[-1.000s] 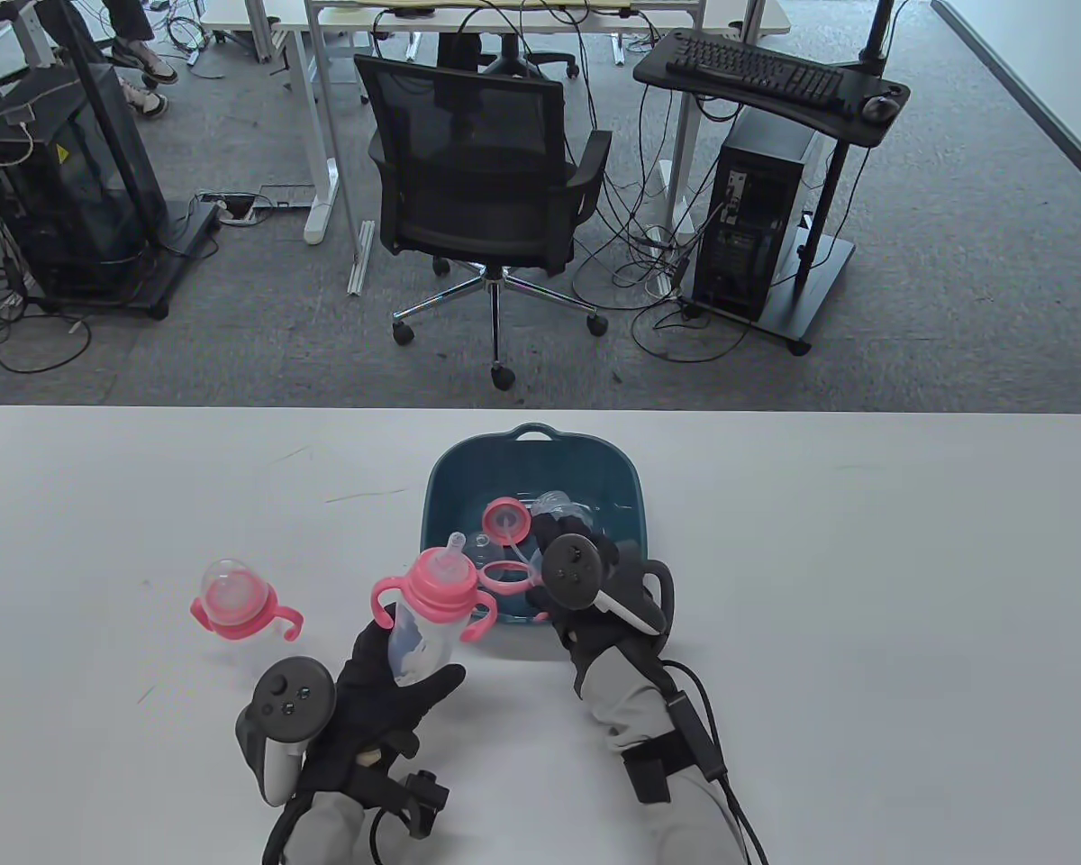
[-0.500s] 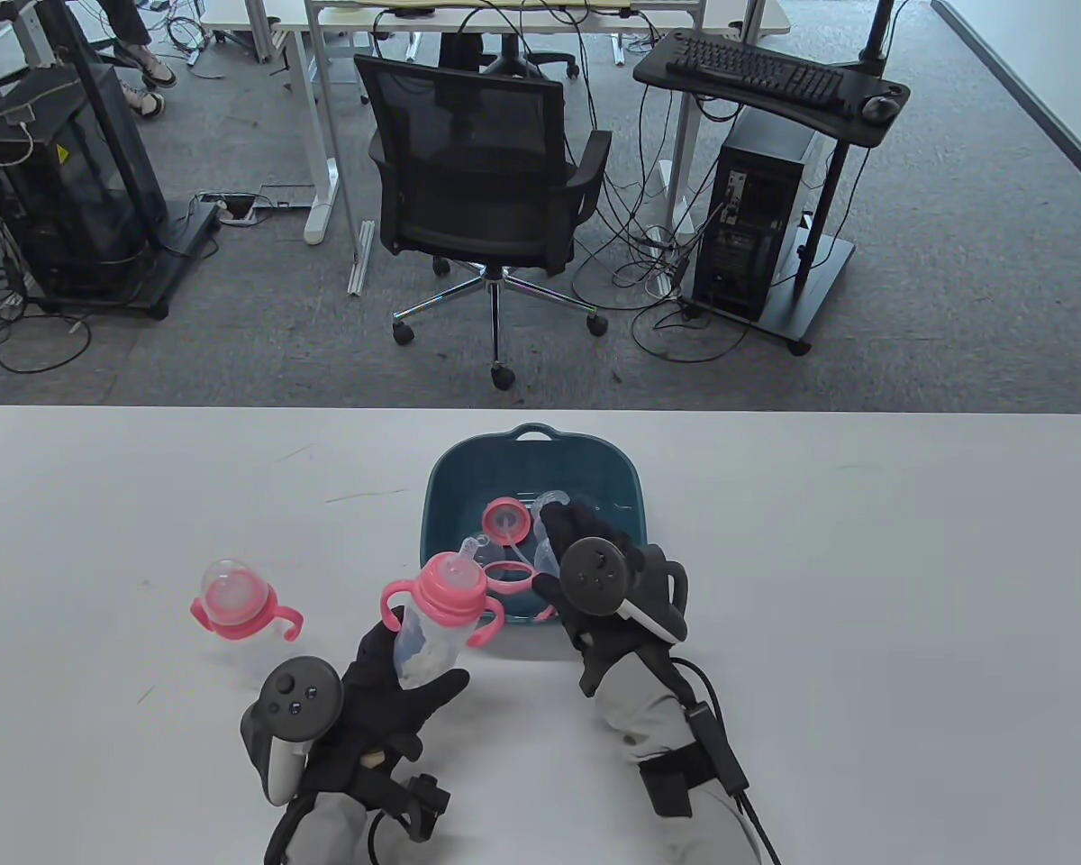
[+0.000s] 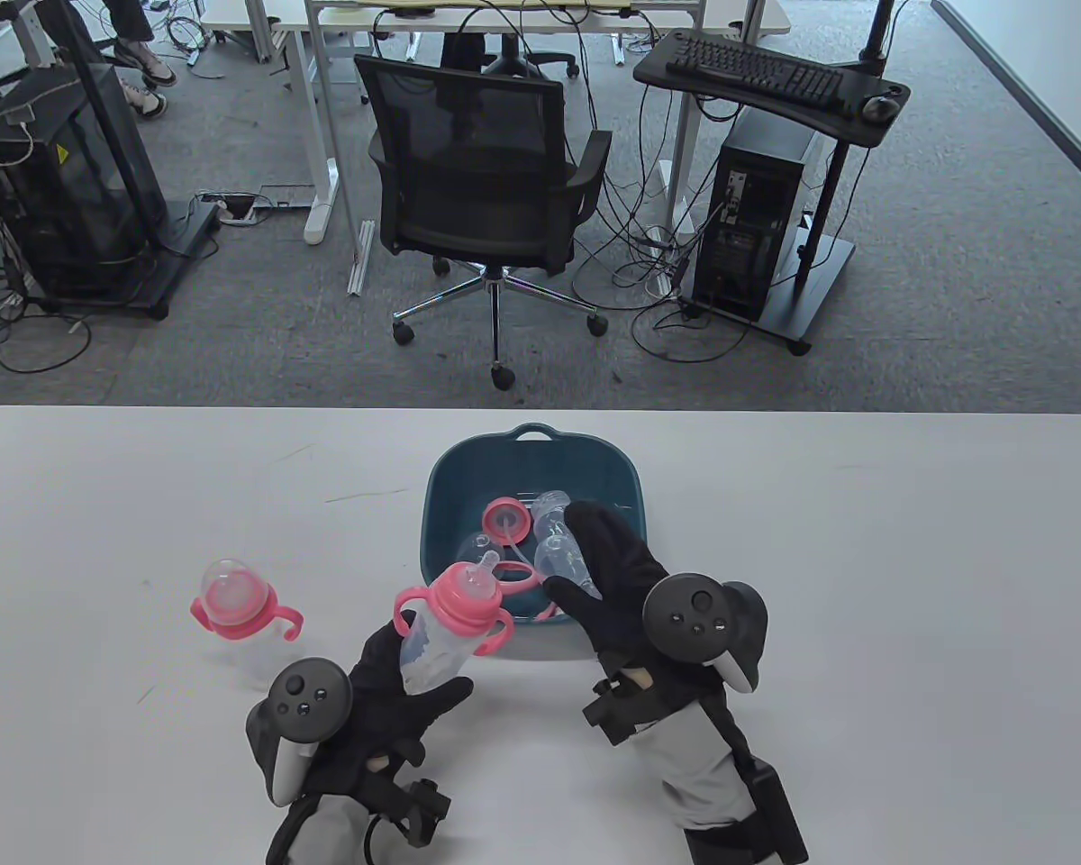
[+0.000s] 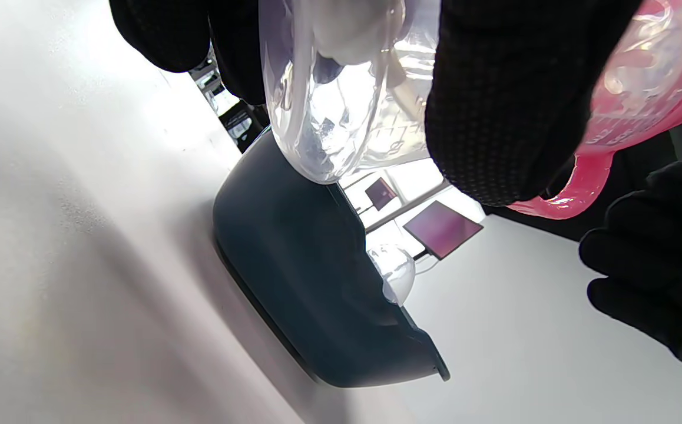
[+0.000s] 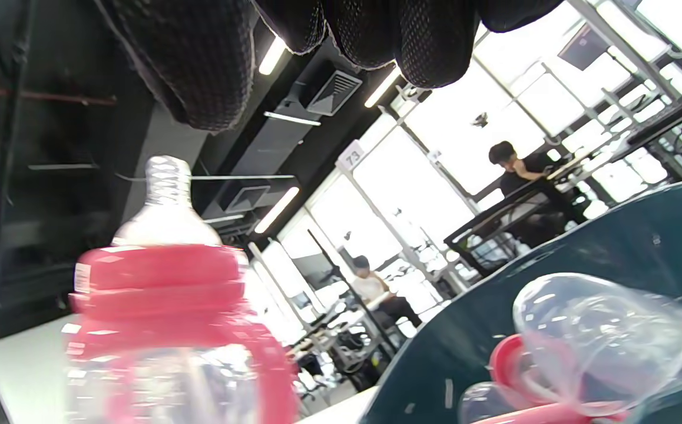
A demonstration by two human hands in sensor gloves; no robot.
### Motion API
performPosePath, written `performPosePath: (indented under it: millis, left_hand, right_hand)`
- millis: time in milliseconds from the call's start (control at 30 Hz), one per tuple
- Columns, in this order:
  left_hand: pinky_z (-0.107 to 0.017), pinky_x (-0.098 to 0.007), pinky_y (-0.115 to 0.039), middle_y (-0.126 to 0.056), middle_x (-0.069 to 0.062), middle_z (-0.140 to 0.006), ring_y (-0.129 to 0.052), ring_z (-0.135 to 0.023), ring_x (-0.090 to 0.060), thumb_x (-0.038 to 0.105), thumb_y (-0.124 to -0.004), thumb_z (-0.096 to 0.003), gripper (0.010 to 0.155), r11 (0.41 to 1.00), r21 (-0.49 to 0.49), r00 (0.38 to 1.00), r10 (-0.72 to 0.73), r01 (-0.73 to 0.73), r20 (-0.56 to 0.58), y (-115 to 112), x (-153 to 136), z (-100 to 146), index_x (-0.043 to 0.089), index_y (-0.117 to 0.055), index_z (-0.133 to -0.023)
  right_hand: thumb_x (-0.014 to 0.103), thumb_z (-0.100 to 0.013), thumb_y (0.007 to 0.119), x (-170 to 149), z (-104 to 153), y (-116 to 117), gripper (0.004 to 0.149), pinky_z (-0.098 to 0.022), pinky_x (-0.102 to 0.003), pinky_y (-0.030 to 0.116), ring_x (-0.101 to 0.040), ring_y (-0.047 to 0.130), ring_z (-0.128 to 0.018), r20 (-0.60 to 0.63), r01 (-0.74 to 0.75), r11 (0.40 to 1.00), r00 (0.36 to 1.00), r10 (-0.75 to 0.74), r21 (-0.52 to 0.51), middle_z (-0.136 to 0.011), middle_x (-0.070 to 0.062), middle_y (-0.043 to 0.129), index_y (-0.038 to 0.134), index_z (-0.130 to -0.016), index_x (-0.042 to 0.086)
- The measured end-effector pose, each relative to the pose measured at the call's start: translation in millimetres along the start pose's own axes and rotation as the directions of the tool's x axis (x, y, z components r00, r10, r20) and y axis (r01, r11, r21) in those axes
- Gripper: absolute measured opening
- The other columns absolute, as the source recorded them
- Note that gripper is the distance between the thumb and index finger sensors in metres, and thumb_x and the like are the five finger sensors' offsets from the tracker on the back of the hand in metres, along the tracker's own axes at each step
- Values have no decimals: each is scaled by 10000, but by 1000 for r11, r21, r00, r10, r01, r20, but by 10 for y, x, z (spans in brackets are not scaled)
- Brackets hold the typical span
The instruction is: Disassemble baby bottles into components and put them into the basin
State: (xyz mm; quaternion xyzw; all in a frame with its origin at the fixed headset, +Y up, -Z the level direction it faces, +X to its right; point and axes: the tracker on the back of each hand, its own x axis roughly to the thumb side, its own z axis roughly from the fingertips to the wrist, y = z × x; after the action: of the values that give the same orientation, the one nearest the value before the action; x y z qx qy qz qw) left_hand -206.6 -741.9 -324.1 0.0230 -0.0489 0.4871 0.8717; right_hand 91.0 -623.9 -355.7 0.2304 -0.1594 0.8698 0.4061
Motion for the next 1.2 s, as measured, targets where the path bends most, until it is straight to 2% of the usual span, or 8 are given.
performPosePath:
  millis: [167,400,500,767,933,1200]
  left_hand:
    - [-738,-563,-526,-466,-15,-1083,-642,-1028,-347,502,-976,-375,899,999,-15,999,-41,41,-3,-31,4,1,322,-425,-1063]
    - [-744,-568,-517,-463,-2,-1088,-633,-1037,-342,485,-986,-369,899,996,-32,996,-87,88,15,-45,21,8,336,-430,-1060]
    - [-748,-572,-509,-462,8,-1091,-621,-1047,-335,465,-996,-363,900,991,-44,992,-121,123,34,-58,48,17,347,-435,-1057]
    - [-755,-576,-503,-459,16,-1093,-616,-1053,-332,456,-1000,-360,901,979,-67,979,-187,193,87,-101,124,48,352,-437,-1055]
    - [-753,-573,-509,-460,16,-1092,-624,-1048,-329,458,-1000,-359,900,977,-78,977,-190,197,93,-110,134,47,353,-437,-1053]
    - [-754,-557,-526,-476,12,-1086,-643,-1035,-334,457,-1002,-349,905,980,-93,981,-165,174,101,-93,135,42,349,-444,-1052]
  right_hand:
    - [402,-539,826,104,61,-10,740,-685,-663,485,-514,606,-958,15,122,992,992,-123,44,-1129,-219,519,458,-1125,139]
    - [457,-527,840,152,99,144,856,-685,-685,457,-558,538,-973,-20,120,980,993,-118,157,-1157,-258,385,347,-1149,137]
    - [465,-520,847,137,103,230,875,-677,-689,473,-561,552,-965,-34,105,976,994,-100,193,-1152,-270,380,341,-1148,125]
    - [437,-498,883,118,91,369,796,-586,-652,651,-471,826,-796,-40,65,964,998,-56,258,-1048,-237,642,501,-1103,89]
    - [396,-491,899,119,88,366,763,-600,-655,639,-490,821,-790,-26,75,961,997,-71,267,-1019,-246,671,538,-1087,84]
    - [338,-478,922,133,79,342,755,-652,-651,590,-494,765,-865,7,93,950,995,-100,299,-1067,-198,642,538,-1092,129]
